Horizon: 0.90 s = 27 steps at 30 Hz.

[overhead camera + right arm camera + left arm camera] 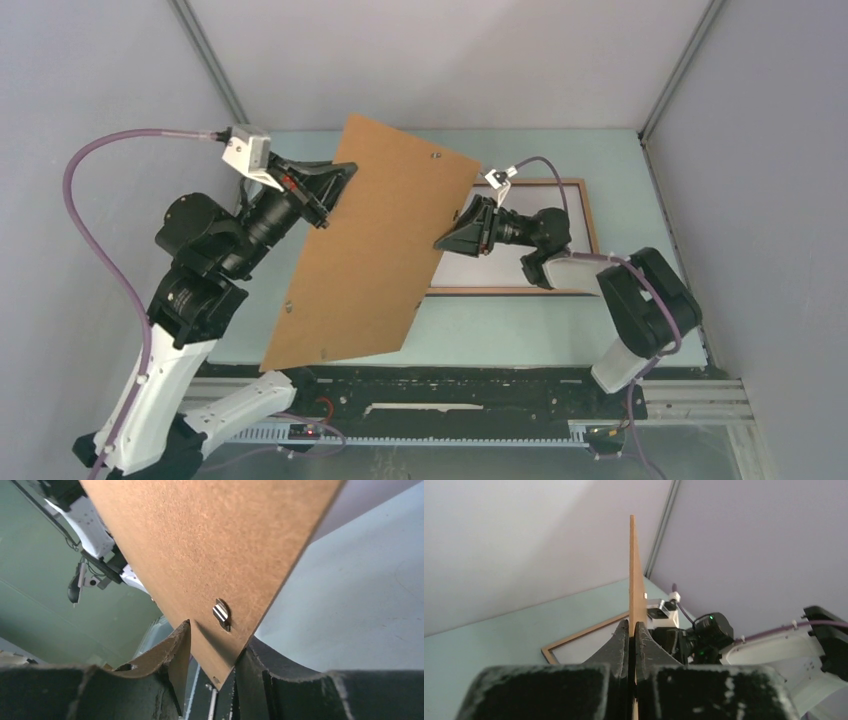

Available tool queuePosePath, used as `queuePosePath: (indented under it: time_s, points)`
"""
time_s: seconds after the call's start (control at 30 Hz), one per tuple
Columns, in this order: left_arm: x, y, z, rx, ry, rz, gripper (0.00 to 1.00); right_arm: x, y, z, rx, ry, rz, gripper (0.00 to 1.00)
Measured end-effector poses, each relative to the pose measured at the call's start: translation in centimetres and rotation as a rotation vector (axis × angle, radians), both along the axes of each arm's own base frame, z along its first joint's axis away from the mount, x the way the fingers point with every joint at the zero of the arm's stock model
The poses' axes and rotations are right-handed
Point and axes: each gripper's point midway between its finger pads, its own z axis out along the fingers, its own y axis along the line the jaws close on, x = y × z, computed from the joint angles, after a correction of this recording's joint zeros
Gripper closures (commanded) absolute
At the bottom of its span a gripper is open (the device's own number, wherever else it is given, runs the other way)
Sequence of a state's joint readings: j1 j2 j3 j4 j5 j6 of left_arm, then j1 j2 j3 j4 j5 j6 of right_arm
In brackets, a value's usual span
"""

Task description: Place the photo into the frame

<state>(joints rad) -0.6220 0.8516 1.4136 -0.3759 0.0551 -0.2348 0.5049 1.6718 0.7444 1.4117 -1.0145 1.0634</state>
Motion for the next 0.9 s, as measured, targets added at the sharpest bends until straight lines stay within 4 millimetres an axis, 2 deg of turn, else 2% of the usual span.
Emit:
queuePosePath:
  time_s: [0.13,0.37,0.47,0.57,0.67,0.8,0.83,0.9]
  points:
    - [0.2,0.7,0.6,-0.079,0.012,-0.016,1.00,-1.9,-1.3,1.9,0.027,-0.032,-0.003,0.58]
    - [0.2,0.6,1.3,-0.191,0.016,-0.096,1.00,-4.0,-2.9,3.9,0.056,-0.015,0.003,0.85]
    - [0.4,0.7,1.3,-0.211,0.020,-0.114,1.00,-5.2,-3.6,4.3,0.065,-0.008,0.022,0.90]
    - [0.7,0.6,1.1,-0.241,0.035,-0.144,1.00,-6.4,-4.3,4.9,0.077,-0.008,0.030,0.91]
    - [1.4,0.3,0.9,-0.276,0.069,-0.171,1.00,-7.1,-5.0,5.3,0.085,0.001,0.030,0.88]
    - [3.6,0.0,-0.1,-0.327,0.148,-0.190,1.00,-7.5,-5.8,5.7,0.094,0.053,0.021,0.86]
    - [4.2,-0.2,-0.6,-0.338,0.170,-0.194,1.00,-7.5,-5.8,5.6,0.092,0.071,0.022,0.88]
    - [5.4,-0.3,-1.7,-0.362,0.215,-0.189,1.00,-7.1,-6.0,5.4,0.088,0.117,0.011,1.00]
